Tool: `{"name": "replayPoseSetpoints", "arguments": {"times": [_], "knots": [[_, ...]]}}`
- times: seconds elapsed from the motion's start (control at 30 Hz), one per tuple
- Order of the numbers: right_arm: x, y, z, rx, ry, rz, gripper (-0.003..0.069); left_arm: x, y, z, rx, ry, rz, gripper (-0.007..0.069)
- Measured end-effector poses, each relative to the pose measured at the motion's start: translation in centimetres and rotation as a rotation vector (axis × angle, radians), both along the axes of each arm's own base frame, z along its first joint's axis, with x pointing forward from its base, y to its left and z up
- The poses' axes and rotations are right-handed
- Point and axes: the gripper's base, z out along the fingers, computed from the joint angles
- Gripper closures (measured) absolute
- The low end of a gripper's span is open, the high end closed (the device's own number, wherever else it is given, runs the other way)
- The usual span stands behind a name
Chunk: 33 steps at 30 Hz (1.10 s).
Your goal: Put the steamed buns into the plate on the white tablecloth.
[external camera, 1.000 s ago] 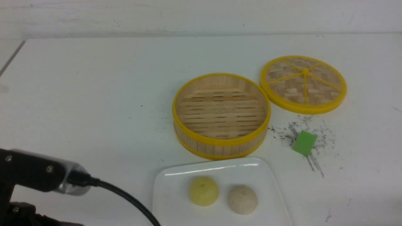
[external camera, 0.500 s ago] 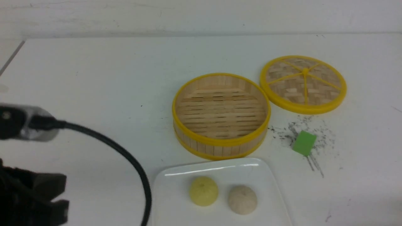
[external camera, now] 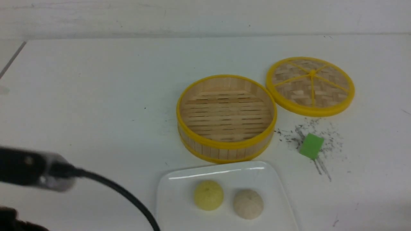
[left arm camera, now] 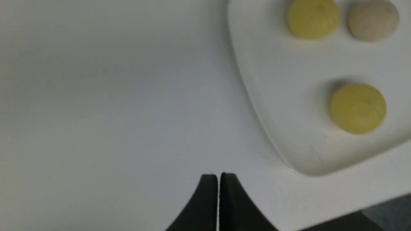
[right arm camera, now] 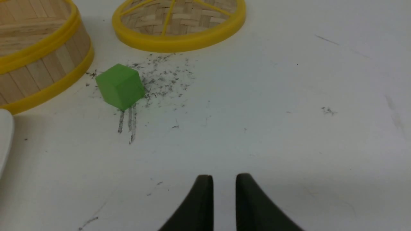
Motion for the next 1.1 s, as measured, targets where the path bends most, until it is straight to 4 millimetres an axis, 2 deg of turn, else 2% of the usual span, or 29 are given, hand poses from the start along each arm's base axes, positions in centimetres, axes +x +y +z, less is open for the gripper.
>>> {"name": "replayPoseSetpoints", "arguments": {"times": [0.07,0.1,0.17,0.2,0.33,0.47,0.73,0.93,1.03,1.1], "knots": [[0.0,0.0,0.0,0.0,0.0,0.0,0.0527,0.1,-0.8,-1.2,-0.067,-0.012,-0.037,0.0614],[0.0,0.0,0.0,0.0,0.0,0.0,0.0526,0.2,-1.6,-2.6,-0.15,-0.023,-0.062,0.062],[0.0,0.0,0.0,0.0,0.0,0.0,0.0524,0.6,-2.8,-3.2,-0.328,-0.111,-0.076,0.0622],[0.0,0.0,0.0,0.0,0.0,0.0,0.0525,0.7,-2.8,-3.3,-0.339,-0.116,-0.076,0.0622],[0.0,0.0,0.0,0.0,0.0,0.0,0.0525,1.3,-3.7,-1.9,-0.551,-0.28,-0.086,0.0621],[0.0,0.0,0.0,0.0,0.0,0.0,0.0522,1.5,-3.9,-0.7,-0.651,-0.371,-0.094,0.062],[0.0,0.0,0.0,0.0,0.0,0.0,0.0516,1.6,-4.0,-0.5,-0.669,-0.393,-0.098,0.061],[0.0,0.0,0.0,0.0,0.0,0.0,0.0509,1.6,-3.9,-0.8,-0.541,-0.468,-0.183,0.0605],[0.0,0.0,0.0,0.0,0.0,0.0,0.0507,1.7,-3.3,-1.1,-0.478,-0.495,-0.184,0.0604],[0.0,0.0,0.0,0.001,0.0,0.0,0.0507,1.8,-1.8,-1.5,-0.437,-0.549,-0.124,0.0602]]}}
